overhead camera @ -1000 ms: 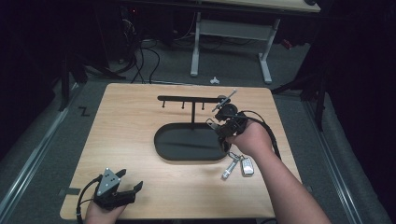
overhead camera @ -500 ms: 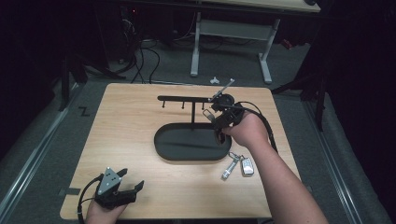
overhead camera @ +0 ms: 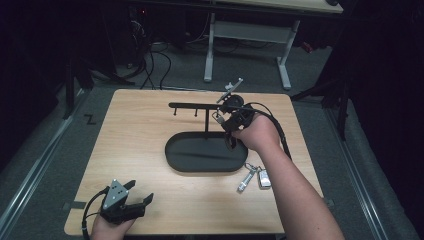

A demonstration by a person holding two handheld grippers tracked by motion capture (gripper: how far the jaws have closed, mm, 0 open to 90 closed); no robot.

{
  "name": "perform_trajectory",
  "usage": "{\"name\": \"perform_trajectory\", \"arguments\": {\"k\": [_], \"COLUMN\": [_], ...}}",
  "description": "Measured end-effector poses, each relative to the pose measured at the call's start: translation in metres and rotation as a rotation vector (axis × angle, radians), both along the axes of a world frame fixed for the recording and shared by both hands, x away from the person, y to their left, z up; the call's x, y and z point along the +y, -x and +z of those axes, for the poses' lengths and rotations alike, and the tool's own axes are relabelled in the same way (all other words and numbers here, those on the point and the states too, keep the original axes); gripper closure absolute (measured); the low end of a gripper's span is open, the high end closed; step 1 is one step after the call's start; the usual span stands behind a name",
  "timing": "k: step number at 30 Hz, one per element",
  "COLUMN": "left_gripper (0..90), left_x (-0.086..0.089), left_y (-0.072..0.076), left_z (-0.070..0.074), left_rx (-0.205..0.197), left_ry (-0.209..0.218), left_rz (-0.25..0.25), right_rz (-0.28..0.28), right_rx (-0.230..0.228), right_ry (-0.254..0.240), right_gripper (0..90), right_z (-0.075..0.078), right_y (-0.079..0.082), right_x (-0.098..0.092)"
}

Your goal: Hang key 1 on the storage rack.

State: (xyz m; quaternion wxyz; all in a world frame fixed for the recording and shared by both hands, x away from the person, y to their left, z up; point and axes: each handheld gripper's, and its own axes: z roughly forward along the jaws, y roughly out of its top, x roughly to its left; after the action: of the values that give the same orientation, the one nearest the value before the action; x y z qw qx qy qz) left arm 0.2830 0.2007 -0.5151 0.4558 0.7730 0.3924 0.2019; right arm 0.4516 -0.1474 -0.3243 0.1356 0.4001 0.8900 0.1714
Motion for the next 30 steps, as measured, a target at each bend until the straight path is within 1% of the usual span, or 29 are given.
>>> {"name": "perform_trajectory", "arguments": {"k": [1,2,9,11,12,17,18,19,20,21,22,24,29,30], "left_gripper": [21.5,21.5,21.4,21.5,21.4,21.4,21.5,21.5,21.5,21.4,21.5,21.4,21.5,21.4], "left_x": [0.000,0.000,-0.001,-0.001,-0.001,-0.001,-0.001,-0.001,-0.001,-0.001,-0.001,-0.001,-0.001,-0.001], "left_y": [0.000,0.000,0.000,0.000,0.000,0.001,0.000,0.000,0.000,0.000,0.000,0.000,0.000,0.000], "left_z": [0.000,0.000,-0.001,-0.001,-0.001,-0.001,-0.001,-0.001,-0.001,-0.001,-0.001,-0.002,-0.002,-0.002], "left_rx": [0.000,0.002,0.003,0.004,0.008,0.007,0.007,0.007,0.006,0.006,0.007,0.008,0.012,0.013], "left_ry": [0.000,-0.001,0.001,0.000,-0.002,0.000,0.000,0.001,-0.003,-0.002,-0.002,-0.002,-0.002,-0.003], "left_rz": [-0.001,-0.003,-0.004,-0.006,-0.008,-0.008,-0.009,-0.008,-0.010,-0.011,-0.012,-0.013,-0.017,-0.018], "right_rz": [0.018,0.019,-0.002,0.001,-0.013,-0.034,-0.034,-0.053,-0.041,-0.055,-0.051,-0.061,-0.075,-0.086], "right_rx": [-0.007,-0.010,-0.011,-0.017,-0.009,0.001,-0.005,-0.002,-0.010,-0.009,-0.018,-0.025,-0.030,-0.028], "right_ry": [0.004,0.007,0.011,0.022,0.021,0.020,0.025,0.023,0.022,0.019,0.021,0.025,0.021,0.019], "right_gripper": [80.8,80.8,80.7,80.7,80.7,80.7,80.6,80.6,80.6,80.6,80.6,80.5,79.8,79.7], "right_z": [0.000,0.000,-0.003,-0.006,-0.008,-0.021,-0.023,-0.024,-0.025,-0.027,-0.028,-0.030,-0.035,-0.036], "right_y": [-0.002,-0.002,-0.005,-0.007,-0.007,-0.014,-0.016,-0.016,-0.018,-0.019,-0.020,-0.022,-0.027,-0.027], "right_x": [-0.001,-0.001,-0.001,-0.001,0.000,0.000,0.000,0.001,0.000,0.001,0.002,0.004,0.006,0.007]}}
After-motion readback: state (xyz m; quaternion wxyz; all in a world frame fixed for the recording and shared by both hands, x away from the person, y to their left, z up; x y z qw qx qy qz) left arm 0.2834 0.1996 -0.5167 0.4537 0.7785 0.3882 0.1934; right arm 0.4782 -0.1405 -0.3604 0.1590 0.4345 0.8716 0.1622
